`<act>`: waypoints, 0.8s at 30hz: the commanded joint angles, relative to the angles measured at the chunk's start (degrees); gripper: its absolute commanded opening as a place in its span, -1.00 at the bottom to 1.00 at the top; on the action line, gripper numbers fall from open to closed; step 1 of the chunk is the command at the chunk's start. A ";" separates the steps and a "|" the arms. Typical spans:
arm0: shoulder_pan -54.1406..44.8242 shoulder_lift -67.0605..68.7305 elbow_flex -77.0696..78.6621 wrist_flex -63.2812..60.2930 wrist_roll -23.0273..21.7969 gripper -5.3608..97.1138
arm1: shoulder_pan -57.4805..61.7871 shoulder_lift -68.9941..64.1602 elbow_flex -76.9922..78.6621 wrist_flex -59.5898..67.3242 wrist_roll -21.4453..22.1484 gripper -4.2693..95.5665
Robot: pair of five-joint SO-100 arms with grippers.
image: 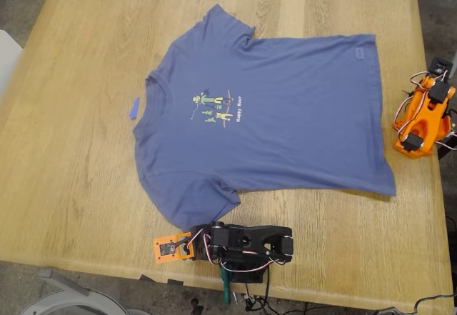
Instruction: Fold a T-shirt
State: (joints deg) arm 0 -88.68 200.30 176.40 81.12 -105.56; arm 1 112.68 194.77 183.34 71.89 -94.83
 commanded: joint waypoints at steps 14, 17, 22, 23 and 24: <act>0.18 6.50 -0.70 0.70 0.09 -0.89 | -7.12 0.35 3.96 0.09 -0.35 -0.90; 0.18 6.50 -0.70 0.70 0.09 -0.89 | -10.81 0.35 3.96 0.09 -0.35 -0.91; 1.14 6.50 -0.70 0.70 -5.36 -0.90 | -17.23 0.35 3.96 0.09 -0.35 -0.91; 1.23 6.50 -0.70 0.70 -5.98 -0.90 | -18.28 0.35 3.96 0.09 -0.35 -0.91; 1.49 6.50 -0.70 0.70 -6.42 -0.90 | -19.16 0.35 3.96 0.09 -0.35 -0.91</act>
State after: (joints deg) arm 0 -87.80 200.30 176.40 81.12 -110.39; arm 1 95.36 194.77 183.34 71.89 -94.83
